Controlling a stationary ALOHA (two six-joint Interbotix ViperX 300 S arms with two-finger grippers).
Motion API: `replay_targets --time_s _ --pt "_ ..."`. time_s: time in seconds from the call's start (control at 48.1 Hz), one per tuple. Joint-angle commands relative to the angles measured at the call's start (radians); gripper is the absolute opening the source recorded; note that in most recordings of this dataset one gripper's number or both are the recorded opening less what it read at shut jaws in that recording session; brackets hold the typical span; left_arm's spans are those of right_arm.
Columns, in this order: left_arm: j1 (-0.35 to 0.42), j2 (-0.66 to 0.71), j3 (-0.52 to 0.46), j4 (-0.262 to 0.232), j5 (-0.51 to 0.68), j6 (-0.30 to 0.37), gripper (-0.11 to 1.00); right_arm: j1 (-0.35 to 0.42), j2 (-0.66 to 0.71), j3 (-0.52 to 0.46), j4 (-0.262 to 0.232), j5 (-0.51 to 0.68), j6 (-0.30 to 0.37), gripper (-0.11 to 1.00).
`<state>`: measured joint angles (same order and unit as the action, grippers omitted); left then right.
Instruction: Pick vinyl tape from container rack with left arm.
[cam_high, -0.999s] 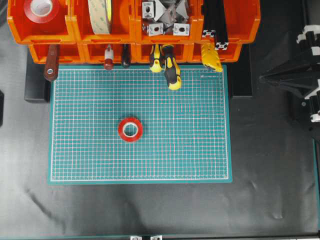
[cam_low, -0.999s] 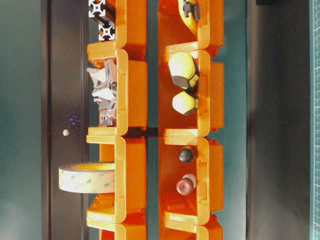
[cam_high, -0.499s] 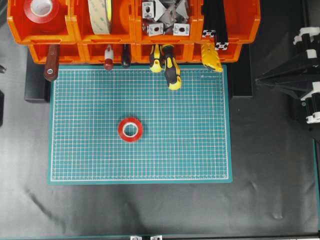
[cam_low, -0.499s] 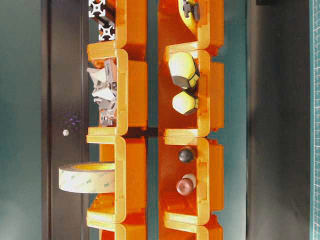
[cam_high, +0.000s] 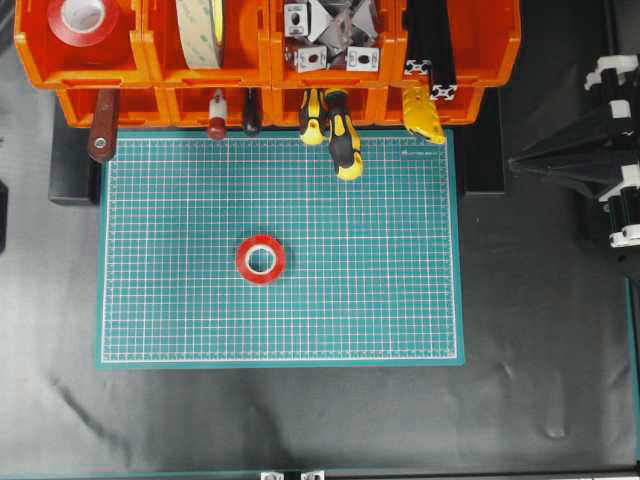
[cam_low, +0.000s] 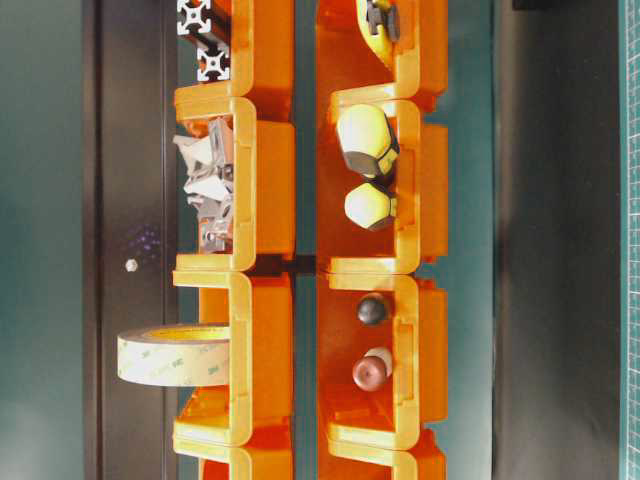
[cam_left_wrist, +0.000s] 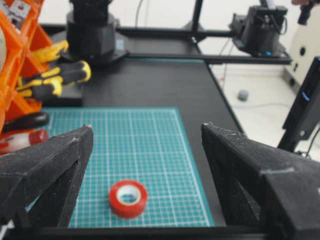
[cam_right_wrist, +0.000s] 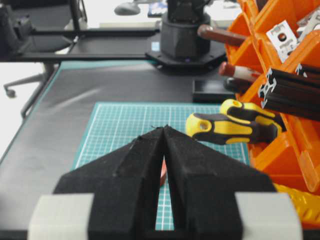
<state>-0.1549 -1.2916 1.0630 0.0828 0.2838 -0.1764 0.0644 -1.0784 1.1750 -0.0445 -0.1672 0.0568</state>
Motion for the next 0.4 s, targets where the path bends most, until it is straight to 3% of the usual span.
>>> replay_targets --time_s 0.0,0.374 --pt "-0.003 0.0 -0.014 -0.003 -0.011 -0.012 0.84 0.002 0.011 -0.012 -0.002 -0.018 -0.002 0.01" --pt "-0.005 -0.006 -0.012 -0.003 -0.011 -0.02 0.84 0.003 0.011 -0.012 0.0 -0.035 -0.002 0.01"
